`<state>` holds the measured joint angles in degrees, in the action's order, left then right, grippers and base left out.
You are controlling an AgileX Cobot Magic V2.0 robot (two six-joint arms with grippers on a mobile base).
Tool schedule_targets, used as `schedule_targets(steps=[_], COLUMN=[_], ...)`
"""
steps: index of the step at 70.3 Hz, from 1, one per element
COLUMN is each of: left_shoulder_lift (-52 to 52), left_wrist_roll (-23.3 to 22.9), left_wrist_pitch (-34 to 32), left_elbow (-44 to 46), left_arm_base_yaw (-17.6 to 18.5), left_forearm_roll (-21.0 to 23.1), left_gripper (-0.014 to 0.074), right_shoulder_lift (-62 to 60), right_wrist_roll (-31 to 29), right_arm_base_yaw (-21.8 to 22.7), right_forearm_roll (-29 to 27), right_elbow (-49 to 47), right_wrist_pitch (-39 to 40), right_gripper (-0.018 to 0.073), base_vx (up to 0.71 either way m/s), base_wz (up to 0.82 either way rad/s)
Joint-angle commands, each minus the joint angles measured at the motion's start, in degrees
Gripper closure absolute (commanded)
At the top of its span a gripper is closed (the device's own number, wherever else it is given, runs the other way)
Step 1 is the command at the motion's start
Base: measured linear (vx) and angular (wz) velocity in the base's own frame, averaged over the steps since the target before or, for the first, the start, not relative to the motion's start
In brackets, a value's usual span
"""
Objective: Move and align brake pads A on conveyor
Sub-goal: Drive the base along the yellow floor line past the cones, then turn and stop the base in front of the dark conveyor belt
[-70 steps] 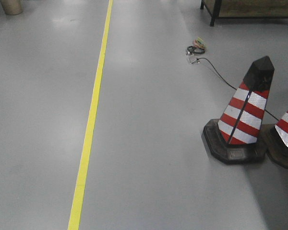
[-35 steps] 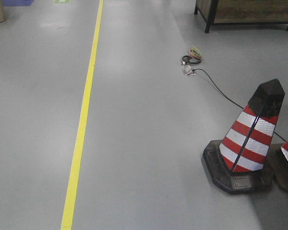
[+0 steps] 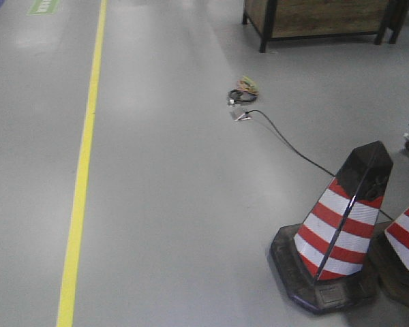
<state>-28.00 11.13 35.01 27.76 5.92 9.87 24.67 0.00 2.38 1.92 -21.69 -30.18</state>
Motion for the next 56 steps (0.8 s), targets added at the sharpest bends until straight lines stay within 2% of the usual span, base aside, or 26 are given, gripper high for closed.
schedule_targets(steps=[1, 20, 56], left_shoulder_lift=[-0.2, -0.2, -0.2], left_wrist_roll=[-0.2, -0.2, -0.2], left_wrist_pitch=[-5.4, -5.4, -5.4], left_elbow=[1.7, 1.7, 1.7], left_arm_base_yaw=[0.5, 0.5, 0.5], left_forearm_roll=[0.9, 0.9, 0.9], left_gripper=[0.045, 0.045, 0.045], right_shoulder_lift=[0.1, 0.1, 0.1], right_wrist_roll=[-0.8, -0.8, -0.8], right_arm_base_yaw=[-0.1, -0.1, -0.1], right_forearm_roll=[0.4, 0.4, 0.4], right_elbow=[-1.7, -1.7, -1.7], right_wrist_pitch=[5.0, 5.0, 5.0], right_gripper=[0.0563, 0.0563, 0.0563], base_vx=[0.38, 0.33, 0.25], base_wz=[-0.28, -0.54, -0.94])
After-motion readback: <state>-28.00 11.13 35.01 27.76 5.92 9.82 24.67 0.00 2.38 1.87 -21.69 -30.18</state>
